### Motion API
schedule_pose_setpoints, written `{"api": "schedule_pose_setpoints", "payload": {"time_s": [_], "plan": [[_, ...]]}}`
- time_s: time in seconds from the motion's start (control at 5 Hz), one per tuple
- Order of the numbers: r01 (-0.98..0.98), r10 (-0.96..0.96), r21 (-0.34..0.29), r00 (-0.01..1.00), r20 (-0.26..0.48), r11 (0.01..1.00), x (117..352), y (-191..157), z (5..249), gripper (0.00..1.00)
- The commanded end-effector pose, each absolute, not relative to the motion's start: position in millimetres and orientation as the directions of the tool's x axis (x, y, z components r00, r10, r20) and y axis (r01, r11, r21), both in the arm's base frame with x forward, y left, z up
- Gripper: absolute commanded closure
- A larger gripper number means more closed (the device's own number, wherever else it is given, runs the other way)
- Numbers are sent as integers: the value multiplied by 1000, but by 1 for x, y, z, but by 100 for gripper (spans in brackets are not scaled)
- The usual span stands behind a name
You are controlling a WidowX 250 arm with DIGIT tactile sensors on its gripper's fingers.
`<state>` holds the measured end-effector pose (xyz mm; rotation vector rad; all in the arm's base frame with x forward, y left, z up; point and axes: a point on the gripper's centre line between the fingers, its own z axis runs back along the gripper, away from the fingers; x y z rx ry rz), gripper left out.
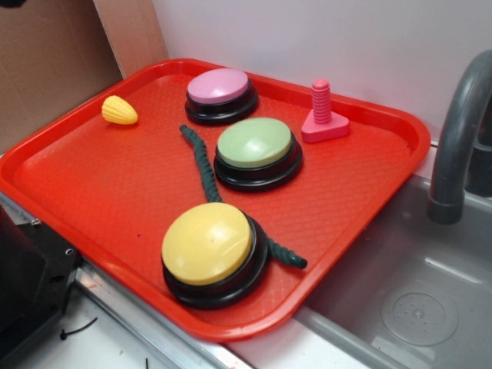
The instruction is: Push the yellow button.
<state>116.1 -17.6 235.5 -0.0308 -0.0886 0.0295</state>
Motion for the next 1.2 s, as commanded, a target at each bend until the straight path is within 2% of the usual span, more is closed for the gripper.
{"api": "schedule_pose_setpoints", "payload": {"time_s": [0.0, 0.2, 0.4, 0.6, 0.8, 1.0], "plan": [[-28, 31, -32, 996, 88, 999, 116, -18, 235, 0], [215, -218, 38, 974, 69, 976, 146, -64, 208, 0], [444, -447, 67, 893, 46, 894, 159, -106, 174, 0], [592, -591, 19, 806, -30, 806, 152, -120, 139, 0], [597, -599, -52, 797, -80, 800, 144, -126, 104, 0], [620, -626, -87, 774, -96, 780, 143, -131, 84, 0]]}}
